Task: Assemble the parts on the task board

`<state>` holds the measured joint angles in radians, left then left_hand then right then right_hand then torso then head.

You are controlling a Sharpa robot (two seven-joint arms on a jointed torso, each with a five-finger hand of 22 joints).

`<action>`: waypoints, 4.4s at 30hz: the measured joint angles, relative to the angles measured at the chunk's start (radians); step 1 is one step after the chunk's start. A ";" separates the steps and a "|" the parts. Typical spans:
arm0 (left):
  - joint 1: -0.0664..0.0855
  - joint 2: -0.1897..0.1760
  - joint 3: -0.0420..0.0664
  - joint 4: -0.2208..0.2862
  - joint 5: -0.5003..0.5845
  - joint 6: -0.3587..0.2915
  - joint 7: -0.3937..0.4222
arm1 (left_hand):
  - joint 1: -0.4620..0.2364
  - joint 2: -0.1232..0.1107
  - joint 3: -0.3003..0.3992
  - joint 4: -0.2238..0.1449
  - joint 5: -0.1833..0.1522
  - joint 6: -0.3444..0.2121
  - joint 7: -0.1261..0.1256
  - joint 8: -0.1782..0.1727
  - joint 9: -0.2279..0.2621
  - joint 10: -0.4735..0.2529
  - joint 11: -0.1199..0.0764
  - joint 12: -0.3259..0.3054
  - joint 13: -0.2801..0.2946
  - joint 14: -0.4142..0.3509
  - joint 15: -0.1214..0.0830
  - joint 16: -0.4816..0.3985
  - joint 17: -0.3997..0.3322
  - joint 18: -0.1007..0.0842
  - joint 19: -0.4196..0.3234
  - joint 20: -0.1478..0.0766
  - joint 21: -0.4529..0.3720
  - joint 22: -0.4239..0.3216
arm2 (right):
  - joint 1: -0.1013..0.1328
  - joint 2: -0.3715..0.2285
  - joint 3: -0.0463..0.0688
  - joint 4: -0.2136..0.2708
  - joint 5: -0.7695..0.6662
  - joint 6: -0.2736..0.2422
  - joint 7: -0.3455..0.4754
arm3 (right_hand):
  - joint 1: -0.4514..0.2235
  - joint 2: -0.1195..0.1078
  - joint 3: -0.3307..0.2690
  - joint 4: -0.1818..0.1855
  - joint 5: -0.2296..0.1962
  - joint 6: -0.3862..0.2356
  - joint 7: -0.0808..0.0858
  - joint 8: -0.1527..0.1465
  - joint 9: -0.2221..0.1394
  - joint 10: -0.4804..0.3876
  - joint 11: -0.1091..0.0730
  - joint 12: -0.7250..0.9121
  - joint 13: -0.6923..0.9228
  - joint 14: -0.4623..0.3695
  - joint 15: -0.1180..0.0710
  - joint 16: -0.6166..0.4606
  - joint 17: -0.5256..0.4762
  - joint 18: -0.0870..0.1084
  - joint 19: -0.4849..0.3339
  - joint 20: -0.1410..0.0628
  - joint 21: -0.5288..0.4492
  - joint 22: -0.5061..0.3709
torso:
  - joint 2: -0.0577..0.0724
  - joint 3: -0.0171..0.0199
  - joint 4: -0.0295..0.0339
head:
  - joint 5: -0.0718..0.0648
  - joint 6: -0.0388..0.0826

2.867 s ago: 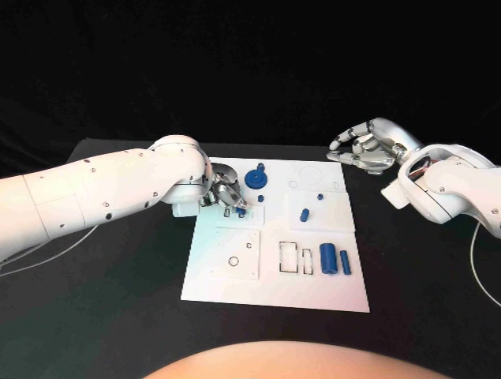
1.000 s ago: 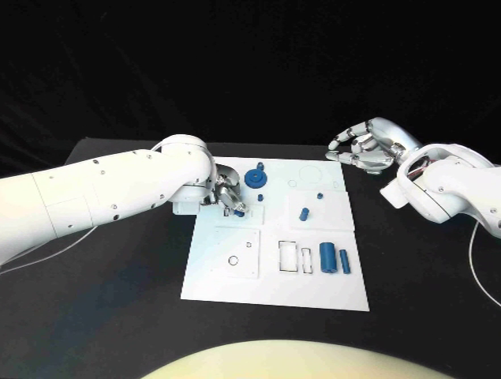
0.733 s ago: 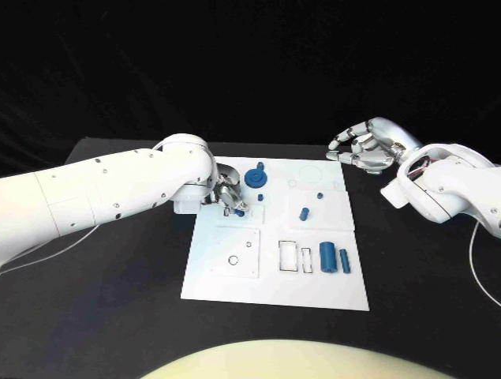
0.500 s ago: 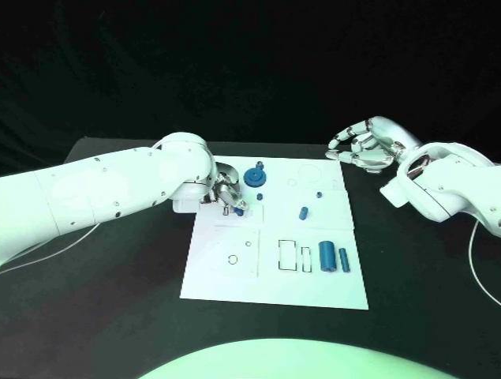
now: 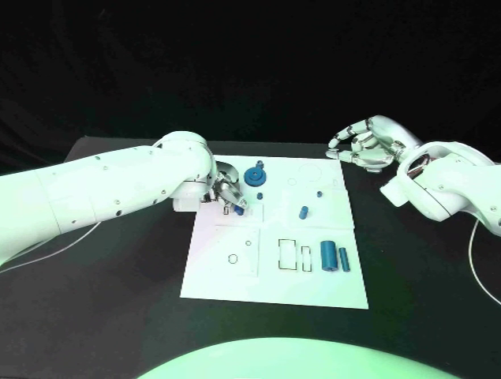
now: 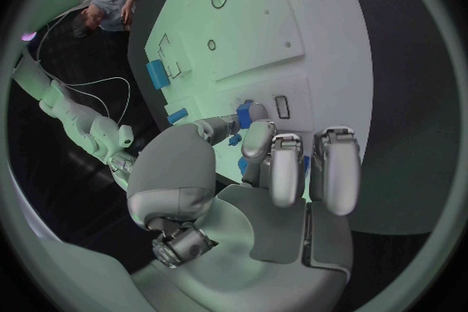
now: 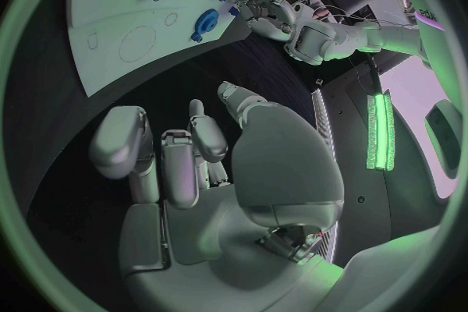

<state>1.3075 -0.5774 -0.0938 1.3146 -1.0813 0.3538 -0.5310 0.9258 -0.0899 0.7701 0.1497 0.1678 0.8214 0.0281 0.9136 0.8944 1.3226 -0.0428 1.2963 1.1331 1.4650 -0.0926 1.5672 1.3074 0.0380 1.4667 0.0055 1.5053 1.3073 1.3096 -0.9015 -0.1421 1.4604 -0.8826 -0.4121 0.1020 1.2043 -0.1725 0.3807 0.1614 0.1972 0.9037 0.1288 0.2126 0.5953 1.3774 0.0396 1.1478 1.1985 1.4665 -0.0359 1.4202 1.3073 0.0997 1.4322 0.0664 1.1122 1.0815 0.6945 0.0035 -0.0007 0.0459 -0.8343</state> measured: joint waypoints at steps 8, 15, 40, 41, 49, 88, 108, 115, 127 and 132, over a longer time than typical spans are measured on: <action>0.000 0.000 0.000 -0.002 0.002 0.000 0.000 | -0.009 0.001 -0.003 -0.003 0.000 0.007 -0.003 0.000 0.000 0.000 0.000 0.000 0.002 0.000 0.000 0.000 0.000 0.000 0.000 0.000 0.000 0.000 | 0.000 0.000 0.000 0.000 0.000 0.000 0.000 | 0.000 0.000 0.000 0.000 0.000 0.000 0.000 0.000 0.000 0.000 0.000 0.000 0.000 0.000 0.000 0.000 0.001 0.000 0.000 0.000 0.000 0.000 | 0.000 0.0001 0.0001 | 0.000 0.001; -0.001 0.000 0.000 -0.003 0.002 0.001 0.000 | -0.038 0.012 -0.021 0.016 0.000 0.018 -0.014 0.006 0.002 0.005 -0.005 0.000 0.007 0.001 -0.007 0.000 0.000 0.000 -0.004 -0.004 0.000 0.000 | 0.000 0.000 0.000 -0.001 0.000 0.000 0.000 | 0.000 0.000 0.000 0.000 0.000 0.000 0.000 0.000 0.000 0.000 0.000 0.000 0.000 0.000 0.000 0.000 0.001 0.000 0.000 0.000 0.000 0.000 | 0.000 -0.0002 0.0001 | 0.001 0.001; -0.001 -0.008 -0.001 0.004 0.002 0.020 -0.002 | -0.088 0.016 -0.054 0.050 0.000 0.029 -0.018 0.012 0.004 0.009 -0.009 0.004 0.008 0.000 -0.007 0.000 0.000 0.000 0.000 -0.007 0.000 0.000 | 0.000 0.000 0.000 -0.001 0.000 0.000 0.000 | 0.000 0.000 0.000 0.000 0.000 0.000 0.000 0.000 0.000 0.000 0.000 0.000 0.000 0.000 0.000 0.000 0.000 0.000 0.000 0.000 0.000 0.000 | 0.000 -0.0006 0.0001 | 0.002 0.002; -0.001 -0.008 -0.001 0.004 0.002 0.020 -0.002 | -0.094 0.018 -0.054 0.055 0.000 0.030 -0.019 0.012 0.004 0.009 -0.009 0.004 0.008 0.000 -0.007 0.000 0.000 0.000 0.000 -0.007 0.000 0.000 | 0.000 0.000 0.000 -0.001 0.000 0.000 0.000 | 0.000 0.000 0.000 0.000 0.000 0.000 0.000 0.000 0.000 0.000 0.000 0.000 0.000 0.000 0.000 0.000 0.000 0.000 0.000 0.000 0.000 0.000 | 0.000 -0.0005 0.0001 | 0.002 0.002; -0.001 -0.007 -0.001 0.001 0.003 0.019 -0.002 | -0.109 0.023 -0.065 0.072 0.000 0.030 -0.020 0.012 0.004 0.009 -0.009 0.004 0.008 0.000 -0.007 0.000 0.000 0.000 0.000 -0.007 0.000 0.000 | -0.001 -0.001 0.000 0.000 0.000 0.000 0.000 | 0.000 0.000 0.000 0.000 0.000 0.000 0.000 0.000 0.000 0.000 0.000 0.000 0.000 0.000 0.000 0.000 0.000 0.000 0.000 0.000 0.000 0.000 | 0.000 0.0000 -0.0005 | 0.002 0.002; -0.002 -0.010 -0.001 0.005 0.009 0.013 -0.002 | -0.132 0.012 -0.101 0.088 0.000 0.035 -0.018 0.012 0.004 0.009 -0.009 0.004 0.008 0.000 -0.007 0.000 0.000 0.000 0.000 -0.007 0.000 0.000 | -0.001 -0.003 0.000 0.000 0.000 0.001 0.000 | 0.000 0.000 -0.003 0.003 0.000 0.000 0.000 0.000 0.000 0.000 0.000 -0.004 0.000 0.000 0.000 0.000 0.000 0.000 0.000 0.000 0.000 0.002 | 0.000 -0.0006 0.0001 | 0.000 -0.001; -0.003 -0.015 -0.001 0.014 0.010 0.015 -0.002 | -0.129 0.008 -0.101 0.088 0.000 0.035 -0.018 0.012 0.004 0.009 -0.009 0.004 0.008 0.003 -0.010 0.000 0.000 0.000 0.000 -0.007 0.000 0.000 | -0.001 -0.002 0.000 -0.001 0.000 0.001 0.000 | 0.000 0.000 -0.003 0.003 0.000 0.000 0.000 0.000 0.000 0.000 0.000 -0.004 0.000 0.000 0.000 0.000 0.001 0.000 0.000 0.000 0.000 0.002 | 0.000 -0.0006 0.0004 | 0.001 -0.003; -0.003 -0.015 0.000 0.012 0.010 0.014 -0.002 | -0.135 0.002 -0.123 0.104 0.000 0.035 -0.018 0.012 0.004 0.009 -0.009 0.004 0.006 0.002 -0.010 0.000 0.000 0.000 0.000 -0.007 0.000 0.000 | -0.001 -0.002 0.000 -0.001 0.000 0.001 0.000 | 0.000 0.000 -0.003 0.003 0.000 0.000 0.000 0.000 0.000 0.000 0.000 -0.004 0.000 0.000 0.000 0.000 0.001 0.000 0.000 0.000 0.000 0.002 | 0.000 -0.0001 0.0002 | 0.002 -0.001; -0.003 -0.015 0.000 0.011 0.011 0.013 -0.002 | -0.154 -0.017 -0.188 0.133 0.000 0.035 -0.018 0.012 0.004 0.009 -0.009 0.004 0.005 0.002 -0.009 0.000 0.000 0.000 -0.004 -0.011 0.000 0.000 | -0.001 -0.003 0.000 -0.002 0.000 0.001 0.001 | 0.000 0.000 -0.003 0.003 0.000 0.000 0.000 0.000 0.000 0.000 0.000 -0.004 0.000 0.000 0.000 0.000 0.000 0.000 0.000 0.000 0.000 0.002 | 0.000 0.0000 -0.0008 | 0.000 -0.002; -0.003 -0.015 0.001 0.011 0.011 0.011 -0.002 | -0.154 -0.017 -0.192 0.137 0.000 0.035 -0.018 0.012 0.004 0.009 -0.009 0.004 0.005 0.002 -0.009 0.000 0.000 0.000 -0.004 -0.011 0.000 0.000 | -0.001 -0.003 0.000 -0.001 0.000 0.001 0.001 | 0.000 0.000 -0.003 0.003 0.000 0.000 0.000 0.000 0.000 0.000 0.000 -0.004 0.000 0.000 0.000 0.000 0.000 0.000 0.000 0.000 0.000 0.002 | 0.000 0.0000 -0.0007 | 0.000 -0.002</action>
<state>1.3047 -0.5926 -0.0931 1.3261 -1.0702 0.3647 -0.5331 0.7722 -0.1070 0.5779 0.2869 0.1680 0.8563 0.0104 0.9252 0.8982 1.3313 -0.0515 1.3006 1.1385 1.4672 -0.1019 1.5672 1.3073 0.0379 1.4631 -0.0055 1.5053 1.3073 1.3083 -0.9043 -0.1421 1.4590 -0.8822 -0.4107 0.1028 1.2043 -0.1725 0.3780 0.1641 0.1972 0.9037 0.1288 0.2125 0.5953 1.3774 0.0395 1.1439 1.1988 1.4665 -0.0359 1.4202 1.3077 0.0996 1.4322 0.0665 1.1122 1.0833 0.6945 0.0035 -0.0013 0.0455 -0.8359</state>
